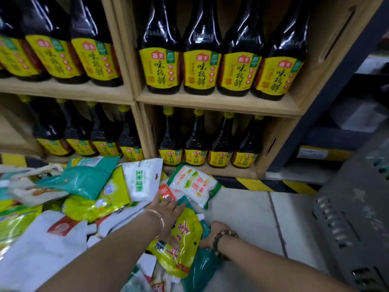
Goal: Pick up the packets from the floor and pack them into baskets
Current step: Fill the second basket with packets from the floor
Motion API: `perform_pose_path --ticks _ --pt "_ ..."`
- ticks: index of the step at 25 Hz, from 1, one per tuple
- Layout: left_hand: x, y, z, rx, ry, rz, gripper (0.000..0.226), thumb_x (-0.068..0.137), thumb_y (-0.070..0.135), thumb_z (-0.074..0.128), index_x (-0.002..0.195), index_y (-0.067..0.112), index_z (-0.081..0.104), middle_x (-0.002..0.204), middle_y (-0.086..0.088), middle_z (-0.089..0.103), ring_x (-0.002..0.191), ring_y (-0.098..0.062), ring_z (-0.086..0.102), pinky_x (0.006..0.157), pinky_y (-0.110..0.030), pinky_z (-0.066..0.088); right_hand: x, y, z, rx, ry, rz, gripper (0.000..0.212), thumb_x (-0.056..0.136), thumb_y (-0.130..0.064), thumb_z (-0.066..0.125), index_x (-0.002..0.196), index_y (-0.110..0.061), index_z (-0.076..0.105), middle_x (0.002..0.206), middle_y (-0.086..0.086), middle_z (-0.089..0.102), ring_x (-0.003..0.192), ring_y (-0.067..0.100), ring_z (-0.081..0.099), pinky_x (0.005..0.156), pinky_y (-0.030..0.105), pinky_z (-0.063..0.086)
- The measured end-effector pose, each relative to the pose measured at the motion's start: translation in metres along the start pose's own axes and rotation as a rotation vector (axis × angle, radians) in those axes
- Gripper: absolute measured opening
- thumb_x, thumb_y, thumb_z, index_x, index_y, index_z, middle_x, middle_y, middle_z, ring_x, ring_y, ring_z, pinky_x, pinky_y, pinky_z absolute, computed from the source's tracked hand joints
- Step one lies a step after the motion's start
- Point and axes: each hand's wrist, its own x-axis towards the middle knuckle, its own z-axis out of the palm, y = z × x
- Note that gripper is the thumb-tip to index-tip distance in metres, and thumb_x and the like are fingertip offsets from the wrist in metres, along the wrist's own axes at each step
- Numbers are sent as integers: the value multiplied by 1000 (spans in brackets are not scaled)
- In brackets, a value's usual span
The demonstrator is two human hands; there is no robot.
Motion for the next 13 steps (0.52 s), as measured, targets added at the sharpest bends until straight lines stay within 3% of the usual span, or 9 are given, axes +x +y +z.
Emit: perform_pose_path --ticks 3,6,11,13 --pt "3 3 -4 38 5 -6 121 63 77 59 150 19 -2 153 -13 21 140 -31 20 112 -60 -5 1 -5 2 31 21 10 52 79 -38 68 124 -17 54 125 4 59 116 21 55 101 35 43" --pt "2 1 -4 22 41 -32 118 59 77 63 147 13 14 146 -13 32 136 -31 27 114 -56 -3 1 -1 -2 91 20 14 53 79 -32 69 126 -13 55 125 5 60 113 20 58 96 29 47" --pt "1 -7 -11 -13 28 -4 98 61 59 75 139 17 33 138 -7 45 131 -26 37 115 -50 10 -13 31 -54 -122 -226 35 32 90 -26 59 115 -7 61 100 11 61 76 19 57 69 27 50" --pt "-1 -4 -17 49 5 49 84 62 56 76 130 17 45 129 -7 53 124 -27 44 112 -48 19 -11 54 -65 -104 -281 121 41 87 -21 61 124 -3 54 116 14 57 85 21 58 72 29 49"
